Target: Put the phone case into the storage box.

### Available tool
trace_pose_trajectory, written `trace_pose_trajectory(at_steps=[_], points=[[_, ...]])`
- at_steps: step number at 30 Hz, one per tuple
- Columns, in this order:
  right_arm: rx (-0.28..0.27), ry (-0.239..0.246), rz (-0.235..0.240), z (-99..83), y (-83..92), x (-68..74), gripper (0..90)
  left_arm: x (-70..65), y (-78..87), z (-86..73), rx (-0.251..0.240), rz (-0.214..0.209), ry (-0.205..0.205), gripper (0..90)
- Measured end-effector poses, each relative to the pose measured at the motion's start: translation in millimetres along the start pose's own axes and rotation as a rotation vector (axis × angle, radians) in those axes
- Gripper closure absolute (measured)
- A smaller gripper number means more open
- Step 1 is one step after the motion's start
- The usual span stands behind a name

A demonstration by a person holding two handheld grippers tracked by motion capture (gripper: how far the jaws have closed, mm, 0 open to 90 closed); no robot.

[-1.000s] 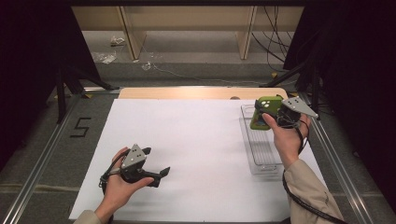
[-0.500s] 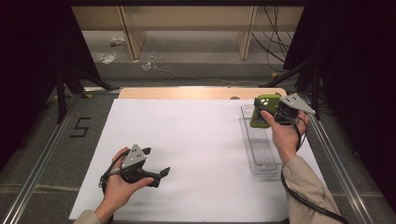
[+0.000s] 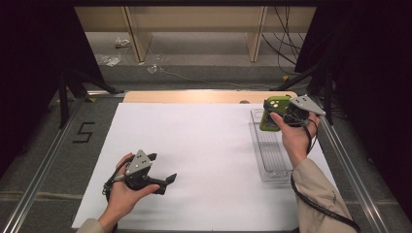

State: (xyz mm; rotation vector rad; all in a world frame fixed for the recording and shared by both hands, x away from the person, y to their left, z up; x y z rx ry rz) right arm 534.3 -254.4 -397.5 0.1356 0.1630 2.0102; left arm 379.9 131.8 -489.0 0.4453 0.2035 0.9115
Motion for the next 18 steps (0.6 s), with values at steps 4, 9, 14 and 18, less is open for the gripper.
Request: trace_pose_trajectory(at_steps=[4,9,14,18], points=[[0.006,0.001,-0.001,-0.4,-2.2,-0.9,18.8,0.1,0.1,0.0,0.0,0.001,0.001,0.0],[0.013,0.0,-0.003,-2.3,-5.6,-1.9,18.8,0.2,0.3,0.3,-0.002,0.002,0.001,0.0],[0.016,0.0,-0.009,-2.3,-7.8,-4.3,18.8,0.2,0.2,0.1,-0.001,0.001,0.001,0.0],[0.019,-0.002,-0.01,-2.5,-9.6,-5.5,18.8,0.4,0.1,-0.2,0.001,0.002,0.0,0.0]])
Point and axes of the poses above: each handheld gripper's, and its own axes: y roughly backward along the jaws, z roughly out of its top, x roughly to its left, the point moved 7 cm from there along -y, roughly forward along the jaws, and after that the axes turned 8 degrees about z, right-handed, at the moved point
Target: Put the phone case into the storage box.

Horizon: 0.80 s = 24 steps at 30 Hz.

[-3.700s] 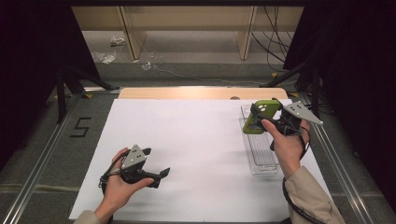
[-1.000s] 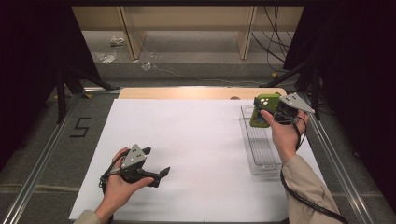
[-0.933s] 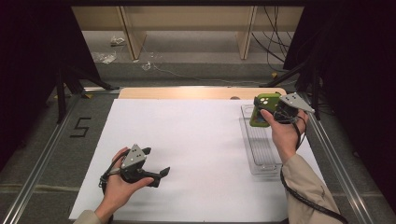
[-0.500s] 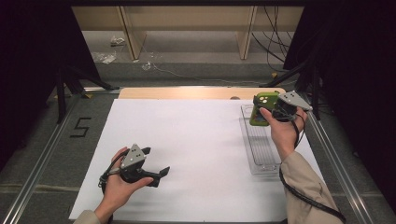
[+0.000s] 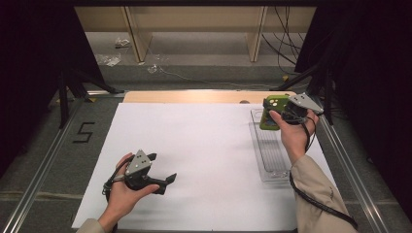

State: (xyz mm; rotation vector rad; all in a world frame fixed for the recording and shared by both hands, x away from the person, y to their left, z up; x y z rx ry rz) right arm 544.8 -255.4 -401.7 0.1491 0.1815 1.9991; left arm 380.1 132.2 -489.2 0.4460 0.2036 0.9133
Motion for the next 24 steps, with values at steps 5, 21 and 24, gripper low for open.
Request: trace_pose_trajectory(at_steps=[5,21,24], points=[[0.003,0.002,-0.001,0.2,-2.8,-0.1,18.8,0.3,0.3,0.4,-0.002,0.001,0.002,0.0],[0.016,0.002,-0.009,-1.8,-11.5,-2.2,18.8,0.5,-0.3,-0.4,0.001,-0.002,0.002,0.0],[0.019,0.003,-0.008,-2.2,-12.9,-2.4,18.8,0.6,0.0,0.0,-0.001,-0.001,0.002,0.0]])
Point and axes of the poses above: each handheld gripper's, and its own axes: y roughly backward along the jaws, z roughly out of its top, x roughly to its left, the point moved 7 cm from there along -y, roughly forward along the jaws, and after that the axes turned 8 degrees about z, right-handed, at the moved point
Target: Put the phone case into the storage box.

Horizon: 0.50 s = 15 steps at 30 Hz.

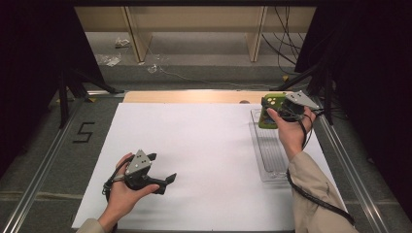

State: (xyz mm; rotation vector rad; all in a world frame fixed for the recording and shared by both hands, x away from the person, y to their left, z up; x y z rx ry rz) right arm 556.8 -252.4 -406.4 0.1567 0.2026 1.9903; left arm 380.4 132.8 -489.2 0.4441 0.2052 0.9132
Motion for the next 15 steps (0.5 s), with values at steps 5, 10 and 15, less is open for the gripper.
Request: trace_pose_trajectory(at_steps=[5,10,15], points=[[0.002,-0.002,0.0,-0.1,-2.2,-0.1,18.8,-0.3,-0.2,-0.2,0.001,-0.001,-0.001,0.0],[0.01,0.0,-0.001,-2.1,-5.1,-0.5,18.8,0.2,0.2,0.2,-0.001,0.001,0.002,0.0],[0.015,-0.001,-0.002,-2.7,-7.4,-0.4,18.8,0.1,-0.1,-0.1,0.0,-0.001,0.002,0.0]])
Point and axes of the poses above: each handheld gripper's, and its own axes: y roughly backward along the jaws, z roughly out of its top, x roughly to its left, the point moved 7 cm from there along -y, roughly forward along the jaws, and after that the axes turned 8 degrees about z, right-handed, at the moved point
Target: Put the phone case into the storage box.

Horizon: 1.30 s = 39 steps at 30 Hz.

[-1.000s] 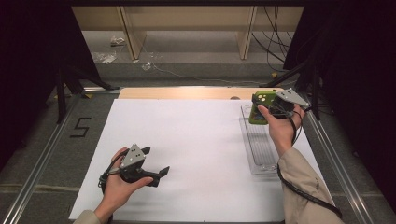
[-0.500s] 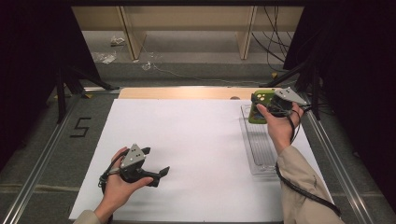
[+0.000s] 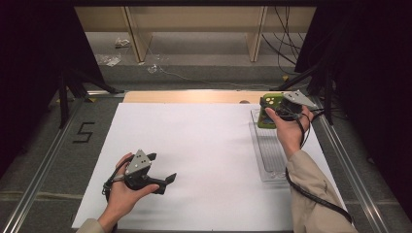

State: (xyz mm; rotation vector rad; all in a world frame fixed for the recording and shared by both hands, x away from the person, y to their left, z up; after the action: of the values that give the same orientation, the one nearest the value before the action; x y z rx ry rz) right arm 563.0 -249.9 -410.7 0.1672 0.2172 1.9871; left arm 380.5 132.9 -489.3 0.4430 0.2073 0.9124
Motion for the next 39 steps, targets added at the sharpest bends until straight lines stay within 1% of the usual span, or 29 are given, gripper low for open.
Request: trace_pose_trajectory(at_steps=[9,16,26,39], points=[[0.009,0.001,0.004,-1.6,-6.1,1.7,18.8,0.1,0.3,0.1,-0.001,0.001,0.001,0.0],[0.016,-0.007,0.006,-3.0,-11.1,1.6,18.8,0.2,0.4,0.3,-0.002,0.002,0.001,0.0],[0.03,-0.012,0.0,-2.1,-14.0,-1.0,18.7,-0.1,0.3,0.5,-0.002,0.001,0.002,0.0],[0.057,-0.009,-0.005,-4.1,-24.7,-4.5,18.7,-0.8,-0.6,0.0,0.001,-0.004,0.001,0.0]])
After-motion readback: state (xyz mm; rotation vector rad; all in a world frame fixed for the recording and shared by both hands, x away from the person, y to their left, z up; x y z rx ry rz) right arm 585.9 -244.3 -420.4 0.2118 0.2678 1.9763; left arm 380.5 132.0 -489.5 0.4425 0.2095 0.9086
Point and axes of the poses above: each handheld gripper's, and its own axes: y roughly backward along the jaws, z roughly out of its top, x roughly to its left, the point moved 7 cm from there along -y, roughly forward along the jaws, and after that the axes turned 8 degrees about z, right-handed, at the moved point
